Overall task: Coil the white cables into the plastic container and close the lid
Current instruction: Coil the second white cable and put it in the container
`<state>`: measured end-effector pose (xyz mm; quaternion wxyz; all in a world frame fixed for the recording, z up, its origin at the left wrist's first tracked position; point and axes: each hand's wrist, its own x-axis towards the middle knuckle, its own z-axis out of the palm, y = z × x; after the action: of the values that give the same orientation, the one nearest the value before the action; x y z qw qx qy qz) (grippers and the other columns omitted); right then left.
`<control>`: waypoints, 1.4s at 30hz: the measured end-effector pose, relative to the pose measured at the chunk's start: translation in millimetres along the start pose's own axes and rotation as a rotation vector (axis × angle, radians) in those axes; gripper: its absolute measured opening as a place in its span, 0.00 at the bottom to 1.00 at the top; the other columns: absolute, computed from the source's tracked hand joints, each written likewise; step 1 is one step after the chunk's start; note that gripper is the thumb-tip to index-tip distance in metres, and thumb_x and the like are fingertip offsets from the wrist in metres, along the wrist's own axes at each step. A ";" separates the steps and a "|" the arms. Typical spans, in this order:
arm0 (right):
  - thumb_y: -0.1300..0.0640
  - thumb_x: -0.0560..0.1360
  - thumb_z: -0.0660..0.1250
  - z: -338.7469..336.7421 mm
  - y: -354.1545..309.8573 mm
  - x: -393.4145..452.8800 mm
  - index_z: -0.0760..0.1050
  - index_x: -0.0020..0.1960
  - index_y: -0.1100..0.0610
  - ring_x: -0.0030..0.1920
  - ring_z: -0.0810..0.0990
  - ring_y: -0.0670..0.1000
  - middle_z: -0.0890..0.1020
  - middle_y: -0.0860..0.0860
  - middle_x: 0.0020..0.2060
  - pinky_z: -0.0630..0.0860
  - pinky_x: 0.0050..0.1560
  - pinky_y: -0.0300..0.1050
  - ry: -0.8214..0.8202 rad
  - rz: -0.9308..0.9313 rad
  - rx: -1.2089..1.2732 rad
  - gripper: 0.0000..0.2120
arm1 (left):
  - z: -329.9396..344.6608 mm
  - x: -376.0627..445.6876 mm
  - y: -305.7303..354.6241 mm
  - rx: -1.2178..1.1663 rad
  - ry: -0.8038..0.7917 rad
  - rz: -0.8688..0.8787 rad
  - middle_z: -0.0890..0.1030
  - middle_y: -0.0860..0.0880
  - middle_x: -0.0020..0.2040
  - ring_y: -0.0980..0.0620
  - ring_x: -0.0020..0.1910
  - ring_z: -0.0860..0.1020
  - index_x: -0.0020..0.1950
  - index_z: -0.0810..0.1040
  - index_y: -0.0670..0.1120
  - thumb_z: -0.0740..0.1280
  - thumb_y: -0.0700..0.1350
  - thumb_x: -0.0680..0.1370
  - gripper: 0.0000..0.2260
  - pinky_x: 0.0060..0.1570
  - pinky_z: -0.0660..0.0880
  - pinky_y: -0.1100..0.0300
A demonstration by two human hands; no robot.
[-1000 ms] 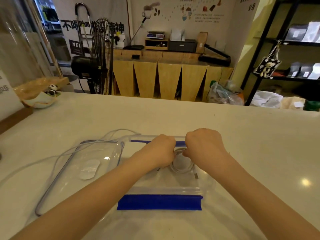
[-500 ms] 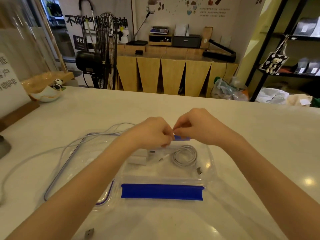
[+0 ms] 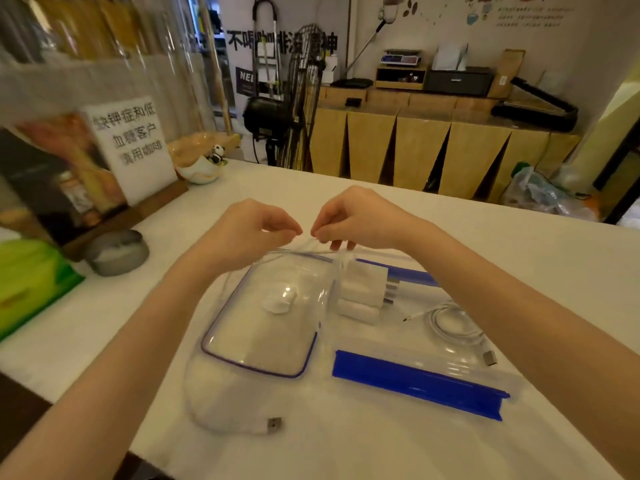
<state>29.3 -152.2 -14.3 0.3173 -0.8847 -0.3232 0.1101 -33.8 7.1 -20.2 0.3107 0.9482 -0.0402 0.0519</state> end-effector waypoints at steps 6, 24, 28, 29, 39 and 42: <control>0.58 0.73 0.66 32.8 -2.5 40.1 0.74 0.59 0.59 0.51 0.76 0.52 0.78 0.56 0.56 0.74 0.51 0.42 -0.052 0.037 -0.174 0.15 | 12.5 2.0 -61.7 0.082 0.115 -0.158 0.80 0.47 0.58 0.51 0.56 0.75 0.56 0.78 0.46 0.65 0.45 0.75 0.11 0.53 0.67 0.61; 0.58 0.75 0.63 27.0 -17.8 44.3 0.78 0.50 0.60 0.33 0.75 0.45 0.79 0.51 0.36 0.72 0.35 0.34 0.139 -0.095 -0.044 0.08 | -0.4 13.9 -68.8 -0.168 0.281 -0.035 0.80 0.51 0.35 0.58 0.32 0.79 0.44 0.78 0.48 0.64 0.44 0.75 0.04 0.32 0.71 0.72; 0.57 0.75 0.62 20.8 -18.7 39.1 0.78 0.50 0.57 0.33 0.76 0.45 0.79 0.49 0.33 0.73 0.36 0.34 0.242 -0.147 0.070 0.08 | -16.2 10.4 -68.2 -0.290 0.224 -0.049 0.77 0.50 0.30 0.57 0.27 0.75 0.41 0.80 0.47 0.63 0.46 0.76 0.08 0.32 0.73 0.65; 0.57 0.75 0.62 20.3 -19.0 38.3 0.78 0.49 0.57 0.33 0.76 0.44 0.78 0.48 0.33 0.72 0.36 0.34 0.263 -0.146 0.109 0.08 | -19.5 8.4 -68.8 -0.330 0.211 -0.055 0.76 0.50 0.29 0.58 0.26 0.74 0.41 0.80 0.46 0.63 0.47 0.76 0.09 0.30 0.73 0.66; 0.58 0.75 0.62 35.2 -25.0 34.0 0.79 0.49 0.58 0.32 0.75 0.46 0.78 0.50 0.32 0.73 0.36 0.35 0.149 -0.117 0.146 0.08 | -17.0 -18.9 -84.6 -0.567 0.121 -0.163 0.68 0.55 0.22 0.56 0.20 0.68 0.37 0.78 0.44 0.62 0.47 0.77 0.12 0.24 0.67 0.64; 0.58 0.75 0.62 36.0 -27.8 34.8 0.78 0.50 0.58 0.32 0.75 0.46 0.78 0.50 0.32 0.73 0.36 0.35 0.170 -0.113 0.149 0.08 | -17.6 -25.4 -85.3 -0.592 0.131 -0.176 0.69 0.53 0.23 0.56 0.20 0.68 0.38 0.78 0.43 0.62 0.46 0.77 0.11 0.23 0.68 0.64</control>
<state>27.7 -95.8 -24.2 0.4143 -0.8451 -0.3355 0.0402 -51.0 87.2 -59.1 0.5786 0.8110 0.0485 0.0718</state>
